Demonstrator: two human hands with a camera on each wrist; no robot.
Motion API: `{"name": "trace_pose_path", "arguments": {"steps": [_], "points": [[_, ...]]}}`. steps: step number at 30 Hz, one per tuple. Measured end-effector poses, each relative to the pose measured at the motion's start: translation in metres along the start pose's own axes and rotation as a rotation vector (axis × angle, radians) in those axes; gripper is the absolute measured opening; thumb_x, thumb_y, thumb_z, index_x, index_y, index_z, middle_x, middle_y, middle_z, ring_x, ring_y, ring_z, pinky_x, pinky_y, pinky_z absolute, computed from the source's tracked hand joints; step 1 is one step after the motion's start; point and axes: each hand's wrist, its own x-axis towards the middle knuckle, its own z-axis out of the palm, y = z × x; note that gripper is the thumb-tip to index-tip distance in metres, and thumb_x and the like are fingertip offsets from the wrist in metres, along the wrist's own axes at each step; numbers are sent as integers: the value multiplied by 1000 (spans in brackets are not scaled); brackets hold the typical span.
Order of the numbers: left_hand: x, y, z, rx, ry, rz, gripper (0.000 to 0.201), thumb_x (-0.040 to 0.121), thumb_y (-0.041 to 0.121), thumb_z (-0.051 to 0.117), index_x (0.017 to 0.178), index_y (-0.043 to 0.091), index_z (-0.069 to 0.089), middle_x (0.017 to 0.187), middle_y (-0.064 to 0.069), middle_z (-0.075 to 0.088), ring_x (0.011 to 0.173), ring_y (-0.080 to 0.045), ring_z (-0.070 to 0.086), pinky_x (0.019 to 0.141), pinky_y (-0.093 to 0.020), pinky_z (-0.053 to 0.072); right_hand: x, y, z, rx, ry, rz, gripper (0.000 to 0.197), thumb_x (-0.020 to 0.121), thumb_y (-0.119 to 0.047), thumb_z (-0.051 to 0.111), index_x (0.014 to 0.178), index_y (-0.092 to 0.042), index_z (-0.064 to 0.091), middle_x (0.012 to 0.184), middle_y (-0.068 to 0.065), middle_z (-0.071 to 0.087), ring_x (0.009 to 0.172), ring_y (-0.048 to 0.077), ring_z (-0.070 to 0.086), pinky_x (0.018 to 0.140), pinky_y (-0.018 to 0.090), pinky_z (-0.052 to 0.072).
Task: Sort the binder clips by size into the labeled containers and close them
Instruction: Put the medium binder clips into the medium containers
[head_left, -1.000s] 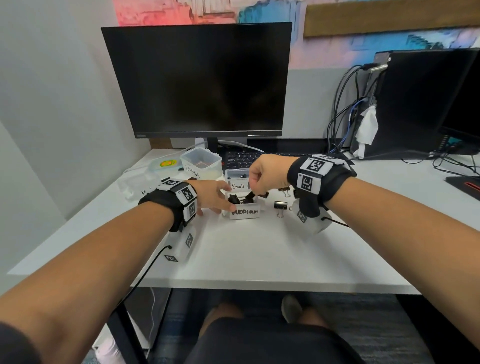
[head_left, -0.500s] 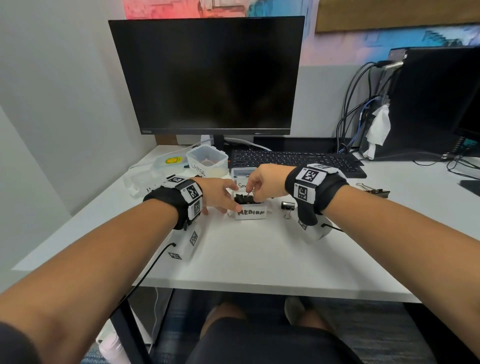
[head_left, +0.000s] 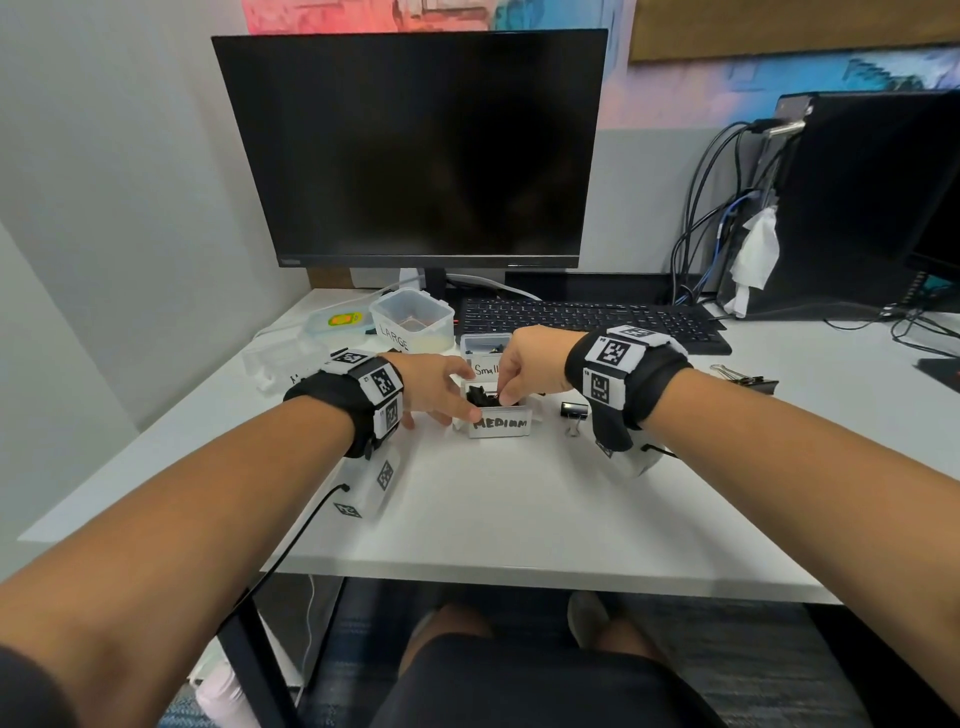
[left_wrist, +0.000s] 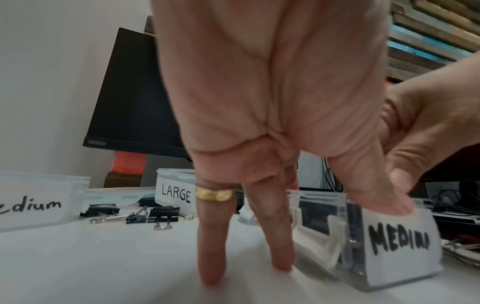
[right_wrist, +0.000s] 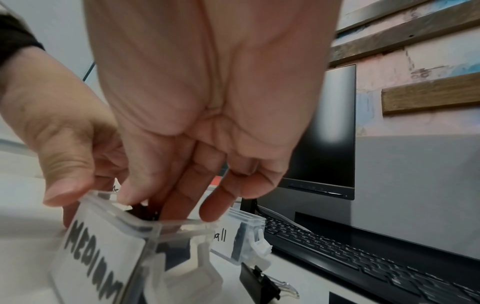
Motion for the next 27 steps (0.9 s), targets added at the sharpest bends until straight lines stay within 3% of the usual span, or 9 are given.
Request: {"name": "trace_pose_path", "arguments": {"steps": [4, 7, 10, 13, 17, 23, 27], "points": [[-1, 0, 0, 6, 4, 1, 72, 85, 33, 70, 145, 25, 30, 118, 3, 56, 103, -16, 64, 88, -45, 55, 1, -1, -1, -15, -2, 3, 18, 87, -27, 67, 99, -16, 74, 95, -1, 72, 88, 19, 66, 83, 32, 55], [-1, 0, 0, 2, 5, 2, 72, 85, 33, 70, 144, 25, 31, 115, 3, 57, 103, -16, 64, 88, -46, 55, 2, -3, 0, -27, 23, 4, 12, 84, -27, 70, 86, -16, 72, 72, -7, 62, 75, 14, 59, 68, 26, 51], [-1, 0, 0, -2, 4, 2, 72, 85, 33, 70, 144, 25, 31, 116, 3, 56, 102, -16, 64, 88, -46, 55, 2, -4, 0, -44, 34, 2, 15, 84, -28, 70, 87, -13, 71, 64, -10, 55, 68, 11, 54, 58, 20, 44], [-1, 0, 0, -1, 7, 6, 71, 85, 33, 70, 144, 24, 31, 115, 3, 56, 99, -15, 63, 88, -45, 55, 1, -4, -1, -55, 28, 1, 16, 86, -28, 68, 91, -13, 72, 71, -7, 61, 75, 14, 58, 68, 25, 50], [-1, 0, 1, -3, 11, 8, 71, 85, 33, 70, 144, 25, 32, 114, 4, 56, 99, -14, 63, 88, -45, 55, 0, -5, -2, -83, -6, 0, 16, 87, -23, 66, 99, -16, 73, 102, 1, 70, 95, 19, 65, 89, 34, 54], [-1, 0, 1, -7, 9, 14, 71, 85, 33, 70, 144, 26, 31, 113, 4, 57, 99, -14, 63, 89, -46, 55, 2, -4, 2, -85, 17, 0, 11, 84, -25, 68, 91, -18, 73, 95, 0, 71, 89, 18, 65, 83, 32, 55], [0, 0, 1, 16, 12, 21, 71, 83, 37, 71, 143, 28, 33, 109, 6, 59, 97, -12, 64, 85, -43, 56, 2, -3, 6, -93, 29, -8, 18, 87, -30, 66, 95, -15, 72, 97, 0, 71, 89, 17, 64, 82, 31, 54]]}}
